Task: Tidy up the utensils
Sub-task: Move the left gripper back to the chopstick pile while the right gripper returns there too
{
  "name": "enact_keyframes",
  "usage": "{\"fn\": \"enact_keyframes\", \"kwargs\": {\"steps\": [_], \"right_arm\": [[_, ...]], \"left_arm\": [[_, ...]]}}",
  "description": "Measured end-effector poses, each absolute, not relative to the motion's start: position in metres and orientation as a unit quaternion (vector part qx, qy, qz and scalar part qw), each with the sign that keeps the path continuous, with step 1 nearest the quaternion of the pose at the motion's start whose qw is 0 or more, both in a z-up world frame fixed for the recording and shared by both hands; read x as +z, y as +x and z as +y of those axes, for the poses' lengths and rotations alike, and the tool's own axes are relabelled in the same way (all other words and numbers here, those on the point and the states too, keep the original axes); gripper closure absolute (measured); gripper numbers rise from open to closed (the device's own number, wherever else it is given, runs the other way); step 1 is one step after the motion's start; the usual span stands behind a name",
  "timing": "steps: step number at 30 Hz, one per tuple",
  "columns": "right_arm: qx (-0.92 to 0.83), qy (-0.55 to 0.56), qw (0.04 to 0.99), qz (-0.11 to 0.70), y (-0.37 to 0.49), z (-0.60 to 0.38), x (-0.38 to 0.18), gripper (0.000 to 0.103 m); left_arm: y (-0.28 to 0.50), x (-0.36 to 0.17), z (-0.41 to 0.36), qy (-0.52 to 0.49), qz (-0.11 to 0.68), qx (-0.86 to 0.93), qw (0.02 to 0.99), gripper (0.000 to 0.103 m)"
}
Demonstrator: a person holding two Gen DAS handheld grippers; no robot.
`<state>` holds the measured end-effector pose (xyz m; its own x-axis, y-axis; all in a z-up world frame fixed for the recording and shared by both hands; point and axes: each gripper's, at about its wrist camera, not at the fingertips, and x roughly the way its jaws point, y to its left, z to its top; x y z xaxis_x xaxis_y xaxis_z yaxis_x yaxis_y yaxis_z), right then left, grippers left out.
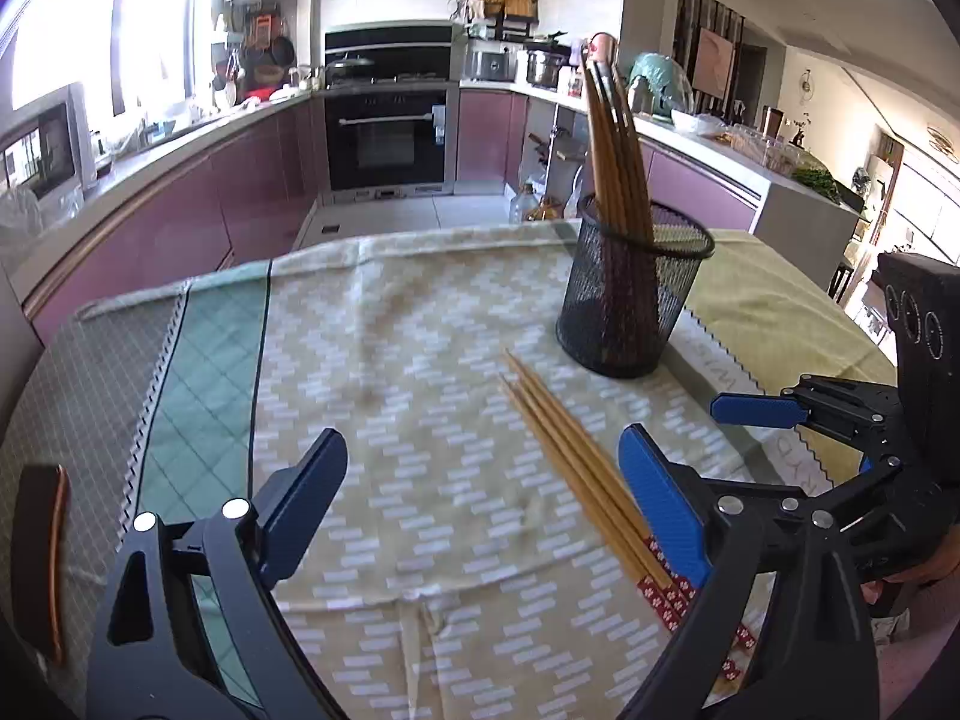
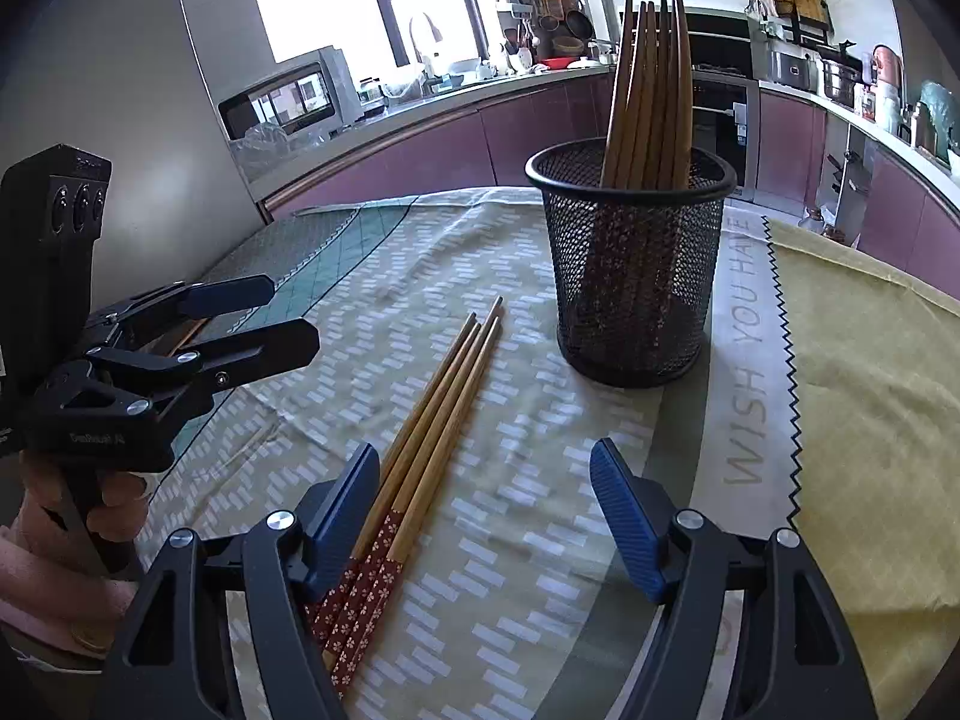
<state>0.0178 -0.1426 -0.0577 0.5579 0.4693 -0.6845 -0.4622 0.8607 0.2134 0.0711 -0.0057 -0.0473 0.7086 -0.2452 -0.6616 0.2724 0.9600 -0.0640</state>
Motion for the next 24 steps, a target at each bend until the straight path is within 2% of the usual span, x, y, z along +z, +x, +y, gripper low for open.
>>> {"fn": "enact_keyframes", "kwargs": {"steps": [10,24], "right_arm": [[0.248,-0.013,0.878,0.409,0.012,-0.135,-0.069,0.036],[0.234,-0.035,0.875,0.421,0.016,-0.126,-0.072,0.042]], "left_arm": [[0.064,-0.074,-0.015,0.041,0.391,-0.140,0.909,0.014],[0.065,-0.084,-0.017,0.041,0.412,-0.144,0.899,0.015]]}}
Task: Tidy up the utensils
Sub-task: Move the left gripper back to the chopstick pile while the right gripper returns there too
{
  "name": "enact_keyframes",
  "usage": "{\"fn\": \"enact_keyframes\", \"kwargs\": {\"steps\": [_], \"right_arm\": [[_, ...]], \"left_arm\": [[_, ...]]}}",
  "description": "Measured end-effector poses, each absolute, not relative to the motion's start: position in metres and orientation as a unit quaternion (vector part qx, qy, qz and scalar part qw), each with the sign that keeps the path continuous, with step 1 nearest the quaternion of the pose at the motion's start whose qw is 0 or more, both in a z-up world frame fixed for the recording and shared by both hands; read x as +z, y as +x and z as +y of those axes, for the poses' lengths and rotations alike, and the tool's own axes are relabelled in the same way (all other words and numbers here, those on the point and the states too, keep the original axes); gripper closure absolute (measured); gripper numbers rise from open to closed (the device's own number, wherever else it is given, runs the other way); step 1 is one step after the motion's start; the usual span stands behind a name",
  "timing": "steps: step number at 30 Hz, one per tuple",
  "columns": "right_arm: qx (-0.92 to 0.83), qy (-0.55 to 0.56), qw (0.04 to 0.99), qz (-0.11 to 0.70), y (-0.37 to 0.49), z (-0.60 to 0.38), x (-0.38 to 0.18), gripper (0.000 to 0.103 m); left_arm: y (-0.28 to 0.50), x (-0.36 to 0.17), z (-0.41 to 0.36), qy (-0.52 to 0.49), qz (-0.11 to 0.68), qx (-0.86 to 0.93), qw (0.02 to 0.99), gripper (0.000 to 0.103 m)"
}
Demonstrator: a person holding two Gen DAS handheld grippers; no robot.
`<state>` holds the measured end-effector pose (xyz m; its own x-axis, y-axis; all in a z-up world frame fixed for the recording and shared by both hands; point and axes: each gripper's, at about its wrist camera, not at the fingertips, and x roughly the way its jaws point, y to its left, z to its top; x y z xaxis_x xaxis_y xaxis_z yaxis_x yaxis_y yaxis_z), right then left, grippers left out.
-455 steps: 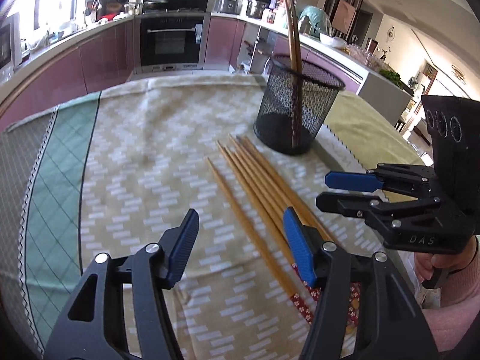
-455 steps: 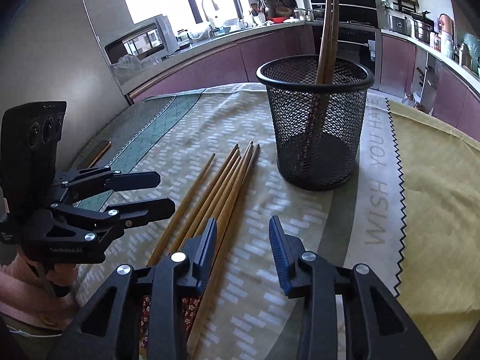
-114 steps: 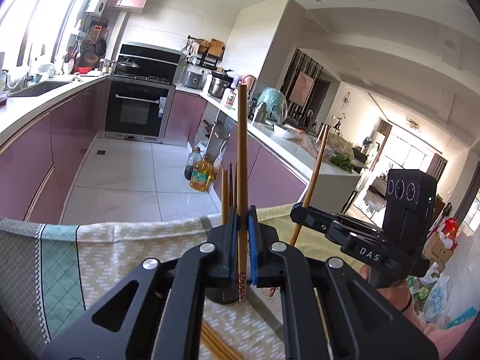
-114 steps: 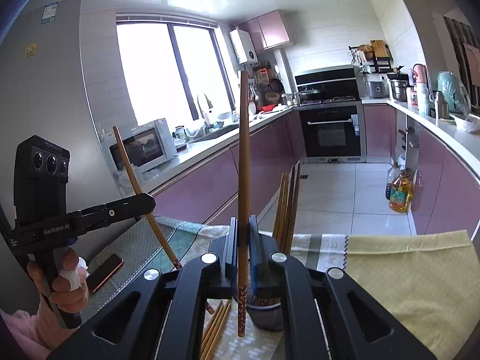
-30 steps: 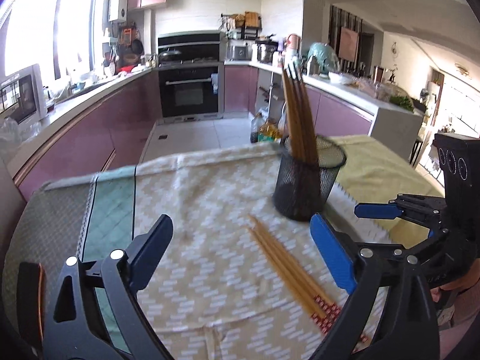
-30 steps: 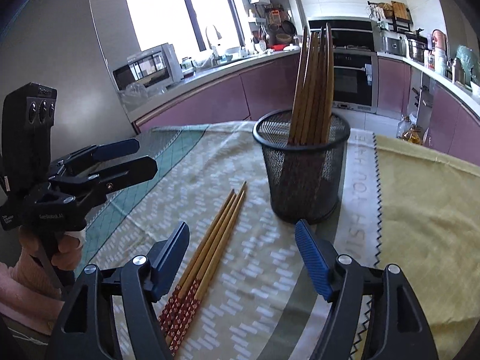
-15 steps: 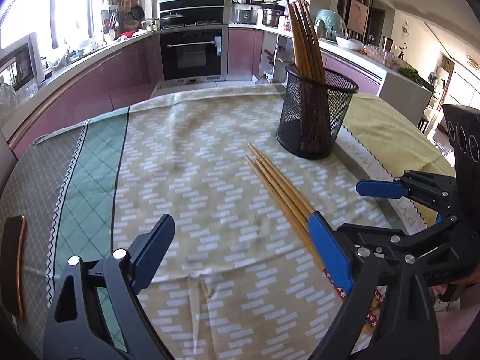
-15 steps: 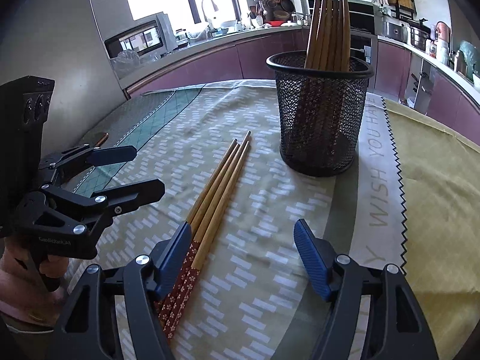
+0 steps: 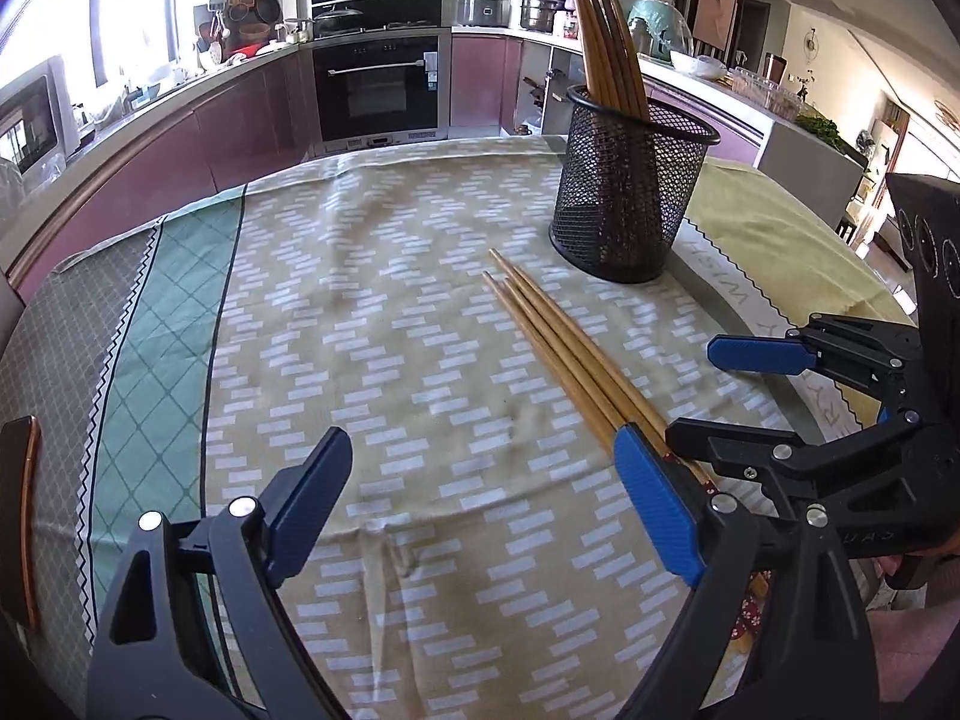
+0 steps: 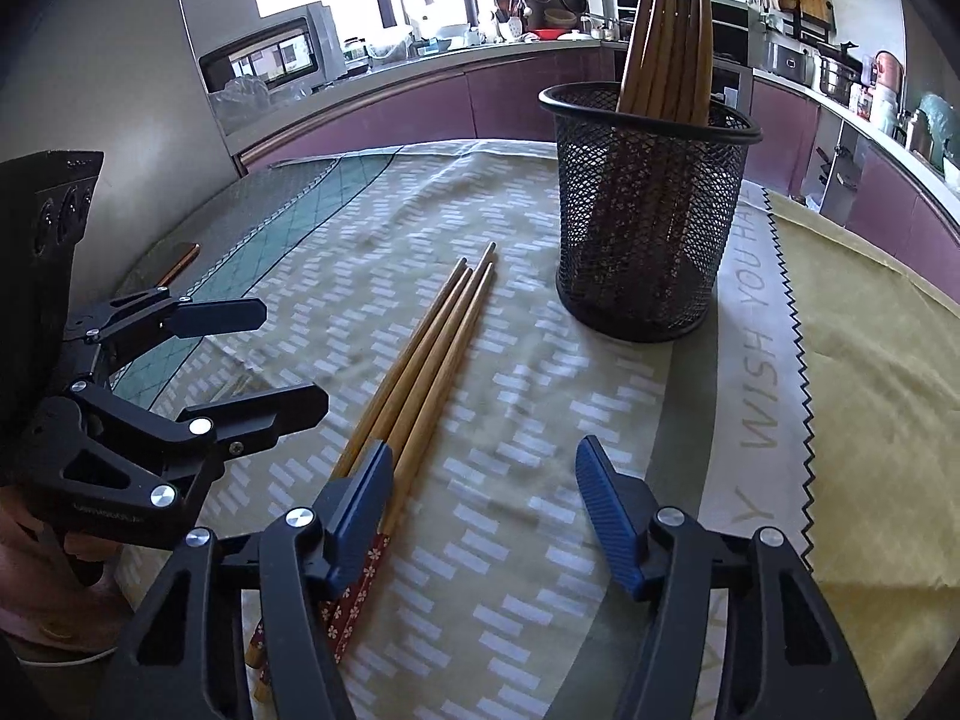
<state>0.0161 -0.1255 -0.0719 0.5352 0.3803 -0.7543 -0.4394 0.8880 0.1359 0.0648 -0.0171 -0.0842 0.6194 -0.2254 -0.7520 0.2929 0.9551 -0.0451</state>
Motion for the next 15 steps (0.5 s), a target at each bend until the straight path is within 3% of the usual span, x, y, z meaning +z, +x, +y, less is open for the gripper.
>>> {"fn": "enact_keyframes", "kwargs": {"steps": [15], "right_arm": [[0.224,-0.030,0.877,0.424,0.0198,-0.1292,-0.0721,0.054]], "left_arm": [[0.0692,-0.0888,-0.0224,0.039,0.424,-0.158,0.891,0.017]]}}
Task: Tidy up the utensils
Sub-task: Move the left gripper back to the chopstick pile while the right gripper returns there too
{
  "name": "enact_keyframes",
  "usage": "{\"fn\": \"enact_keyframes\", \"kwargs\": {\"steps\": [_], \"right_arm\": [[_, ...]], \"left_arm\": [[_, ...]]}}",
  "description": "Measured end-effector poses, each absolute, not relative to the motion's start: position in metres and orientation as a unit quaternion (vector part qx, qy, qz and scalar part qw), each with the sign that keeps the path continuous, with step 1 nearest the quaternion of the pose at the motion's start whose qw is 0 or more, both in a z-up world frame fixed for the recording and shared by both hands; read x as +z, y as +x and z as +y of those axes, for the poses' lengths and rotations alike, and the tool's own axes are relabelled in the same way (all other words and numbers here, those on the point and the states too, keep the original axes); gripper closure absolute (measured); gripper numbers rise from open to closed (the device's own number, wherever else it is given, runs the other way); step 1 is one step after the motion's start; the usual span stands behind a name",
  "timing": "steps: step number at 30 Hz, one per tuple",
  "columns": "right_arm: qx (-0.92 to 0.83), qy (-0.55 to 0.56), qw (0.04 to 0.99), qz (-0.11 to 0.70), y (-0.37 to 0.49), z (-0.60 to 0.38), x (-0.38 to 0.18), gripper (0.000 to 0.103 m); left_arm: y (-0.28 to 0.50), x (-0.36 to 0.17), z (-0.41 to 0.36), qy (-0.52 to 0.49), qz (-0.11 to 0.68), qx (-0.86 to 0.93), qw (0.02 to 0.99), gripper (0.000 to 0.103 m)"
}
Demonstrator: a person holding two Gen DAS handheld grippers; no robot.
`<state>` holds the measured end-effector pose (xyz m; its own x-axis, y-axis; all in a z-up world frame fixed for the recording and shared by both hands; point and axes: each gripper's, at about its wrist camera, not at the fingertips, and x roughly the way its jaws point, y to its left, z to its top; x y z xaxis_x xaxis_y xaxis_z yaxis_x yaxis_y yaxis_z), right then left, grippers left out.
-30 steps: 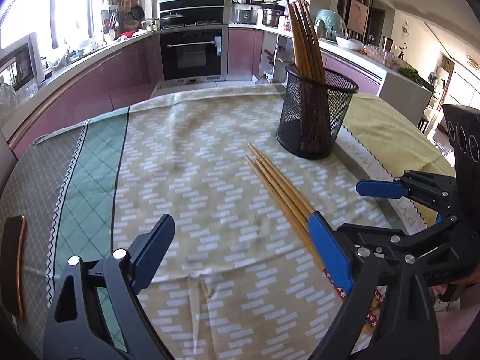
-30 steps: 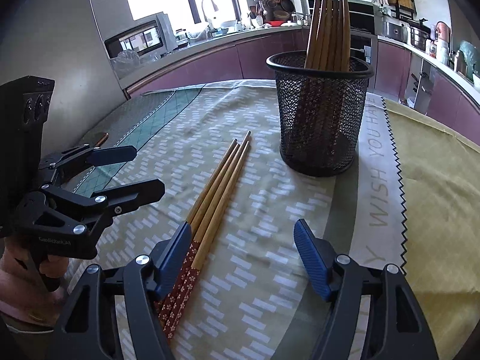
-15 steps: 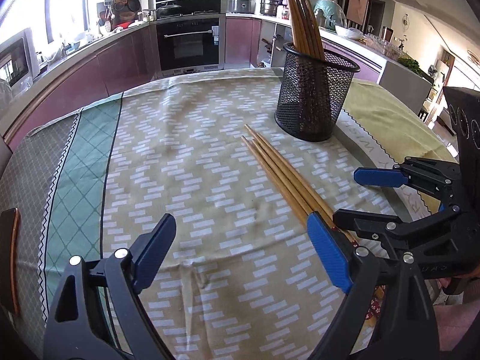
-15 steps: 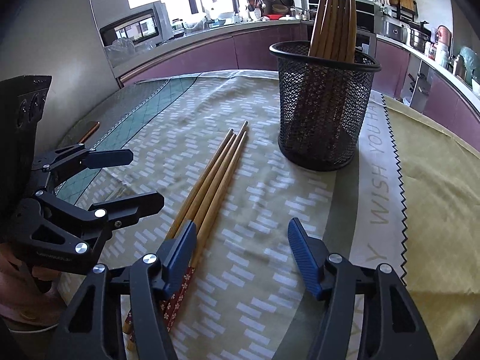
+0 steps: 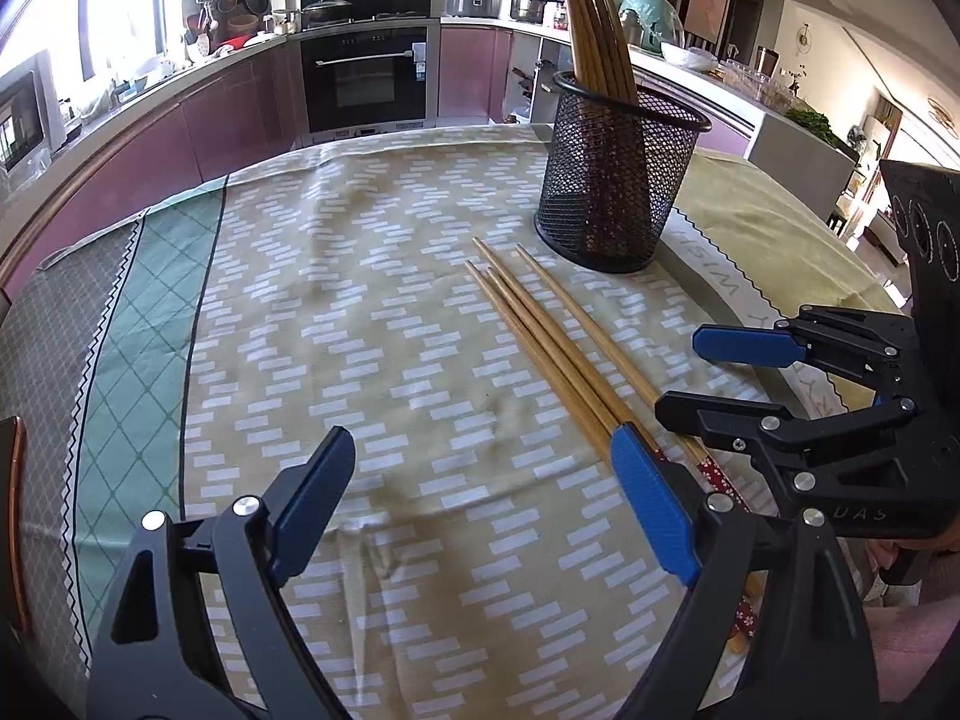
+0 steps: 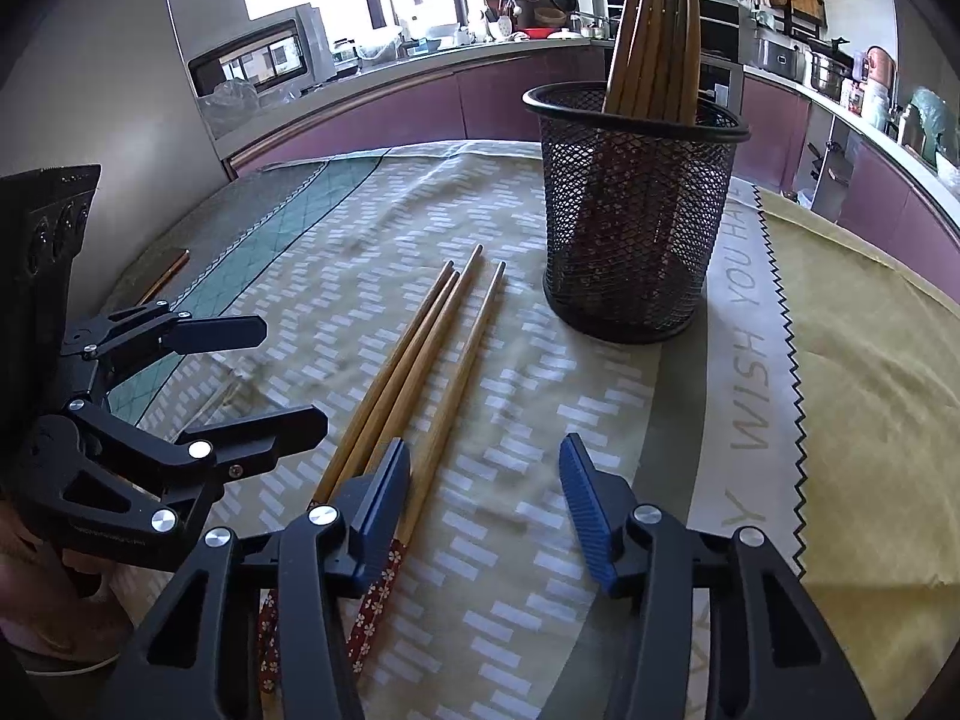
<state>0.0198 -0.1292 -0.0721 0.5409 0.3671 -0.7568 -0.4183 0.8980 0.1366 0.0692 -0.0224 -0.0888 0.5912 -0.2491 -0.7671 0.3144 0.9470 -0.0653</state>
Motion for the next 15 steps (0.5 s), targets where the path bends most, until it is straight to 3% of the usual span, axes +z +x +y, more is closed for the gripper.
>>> {"fn": "enact_keyframes", "kwargs": {"steps": [15], "right_arm": [[0.229,-0.020,0.876,0.425,0.021,-0.138,-0.072,0.055]], "left_arm": [[0.075,-0.095,-0.037,0.050,0.440,-0.163,0.882,0.019]]}}
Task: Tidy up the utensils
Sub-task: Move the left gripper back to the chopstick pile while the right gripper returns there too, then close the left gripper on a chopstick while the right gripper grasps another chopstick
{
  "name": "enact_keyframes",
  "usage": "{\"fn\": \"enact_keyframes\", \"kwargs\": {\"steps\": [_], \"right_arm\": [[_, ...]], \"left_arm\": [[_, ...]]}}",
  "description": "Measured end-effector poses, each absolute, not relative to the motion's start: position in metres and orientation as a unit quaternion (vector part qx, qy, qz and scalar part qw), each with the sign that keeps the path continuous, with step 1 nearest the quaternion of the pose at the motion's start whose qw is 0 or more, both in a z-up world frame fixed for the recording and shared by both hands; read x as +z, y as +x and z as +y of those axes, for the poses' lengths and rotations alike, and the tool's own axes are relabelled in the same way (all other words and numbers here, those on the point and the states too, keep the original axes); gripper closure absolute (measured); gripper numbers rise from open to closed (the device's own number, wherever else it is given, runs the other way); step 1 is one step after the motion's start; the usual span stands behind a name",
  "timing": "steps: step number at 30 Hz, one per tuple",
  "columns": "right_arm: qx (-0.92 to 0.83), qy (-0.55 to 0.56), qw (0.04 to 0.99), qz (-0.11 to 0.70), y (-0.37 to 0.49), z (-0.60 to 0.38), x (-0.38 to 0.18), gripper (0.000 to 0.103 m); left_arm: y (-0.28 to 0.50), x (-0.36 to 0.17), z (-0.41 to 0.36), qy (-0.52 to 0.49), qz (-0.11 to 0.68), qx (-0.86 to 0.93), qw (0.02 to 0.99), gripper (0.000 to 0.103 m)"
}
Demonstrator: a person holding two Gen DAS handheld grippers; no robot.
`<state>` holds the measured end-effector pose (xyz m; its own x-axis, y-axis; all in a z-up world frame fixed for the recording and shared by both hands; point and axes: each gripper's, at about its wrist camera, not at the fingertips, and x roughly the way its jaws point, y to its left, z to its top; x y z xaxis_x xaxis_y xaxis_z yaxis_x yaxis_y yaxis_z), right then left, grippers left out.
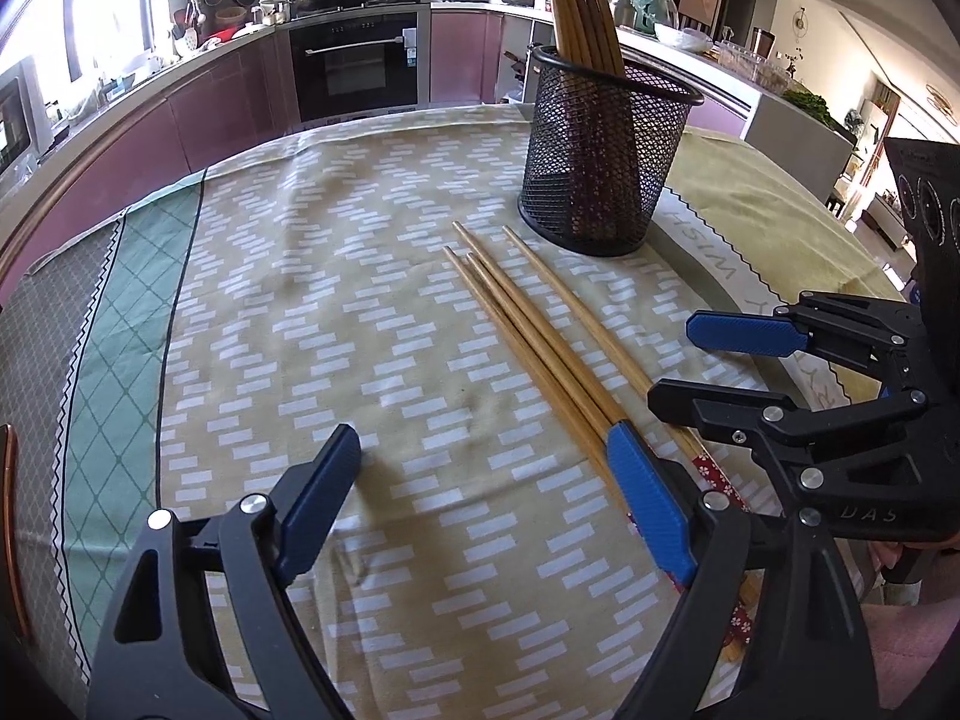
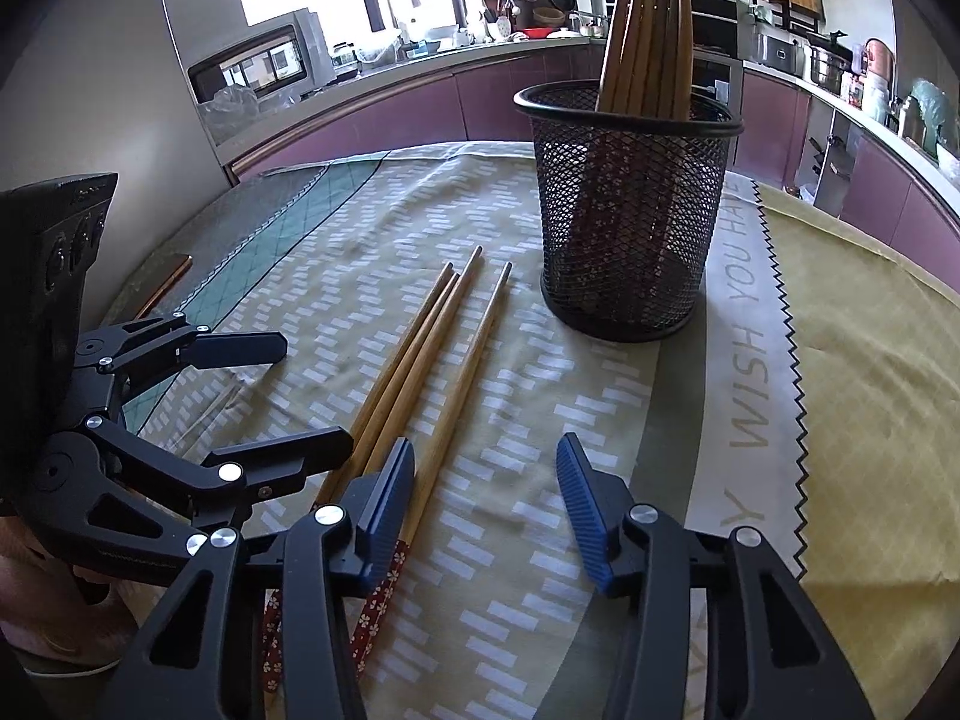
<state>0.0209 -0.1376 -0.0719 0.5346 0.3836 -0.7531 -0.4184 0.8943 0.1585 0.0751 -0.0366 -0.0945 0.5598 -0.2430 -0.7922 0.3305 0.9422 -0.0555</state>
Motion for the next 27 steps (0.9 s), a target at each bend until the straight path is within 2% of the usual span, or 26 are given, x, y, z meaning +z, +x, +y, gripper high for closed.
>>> {"fn": "enact_keyframes", "kwargs": {"steps": [6,14,24,27], "right_arm": [[0.230,-0.024,0.875,0.425,0.022,-0.138,-0.072,0.056],[0.229,-0.023,0.875,0.426,0.023,-0.138,-0.072,0.056],[0.229,-0.029,0.875,0.426,0.026,-0.135,-0.072,0.057],[0.230,-0.032,0.874,0.428,0.029,-0.132,-0.072,0.062]], "left_arm": [[0.077,-0.093,-0.040,0.053,0.445,-0.171,0.878,0.028],[0.080,-0.095,-0.042,0.050,0.455,-0.180,0.871,0.035],[0.079,-0.094,-0.032,0.051,0.455,-0.171,0.872,0.057],[0.081,-0.094,-0.030,0.047,0.454,-0.171,0.873,0.063]]}}
